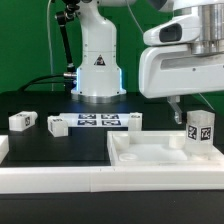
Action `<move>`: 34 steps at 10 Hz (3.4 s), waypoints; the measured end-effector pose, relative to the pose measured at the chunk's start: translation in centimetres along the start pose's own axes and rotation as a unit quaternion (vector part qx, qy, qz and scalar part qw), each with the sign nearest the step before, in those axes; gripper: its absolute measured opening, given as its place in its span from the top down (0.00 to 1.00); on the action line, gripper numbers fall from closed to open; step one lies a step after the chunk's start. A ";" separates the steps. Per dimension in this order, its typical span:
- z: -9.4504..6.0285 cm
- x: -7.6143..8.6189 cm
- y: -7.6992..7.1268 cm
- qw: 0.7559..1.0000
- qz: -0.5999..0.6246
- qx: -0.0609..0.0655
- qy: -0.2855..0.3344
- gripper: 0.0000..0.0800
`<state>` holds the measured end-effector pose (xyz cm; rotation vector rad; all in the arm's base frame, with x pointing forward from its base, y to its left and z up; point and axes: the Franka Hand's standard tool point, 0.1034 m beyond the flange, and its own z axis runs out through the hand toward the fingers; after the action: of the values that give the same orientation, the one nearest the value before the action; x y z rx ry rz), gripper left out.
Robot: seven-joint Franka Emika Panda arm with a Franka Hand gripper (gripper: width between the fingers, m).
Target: Assemble square table
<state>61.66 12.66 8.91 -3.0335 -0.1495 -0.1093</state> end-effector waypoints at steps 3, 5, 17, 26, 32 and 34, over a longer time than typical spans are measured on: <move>0.0 0.1 0.3 0.992 -0.124 0.000 0.000 0.19; 0.0 0.1 0.4 0.992 -0.129 0.000 0.000 0.42; 0.0 0.1 0.9 0.981 0.192 0.010 0.004 0.63; 0.1 0.1 1.2 0.836 0.548 0.033 -0.013 0.63; 0.1 0.1 1.2 0.835 0.549 0.035 -0.017 0.36; 0.1 0.1 1.3 0.874 0.485 0.036 -0.014 0.22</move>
Offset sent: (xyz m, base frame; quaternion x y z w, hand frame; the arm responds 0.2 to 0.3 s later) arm 0.0066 -0.0035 0.0039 0.0071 -0.0020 -0.1382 0.9904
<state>61.93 11.40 8.70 -2.6448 1.2993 0.0263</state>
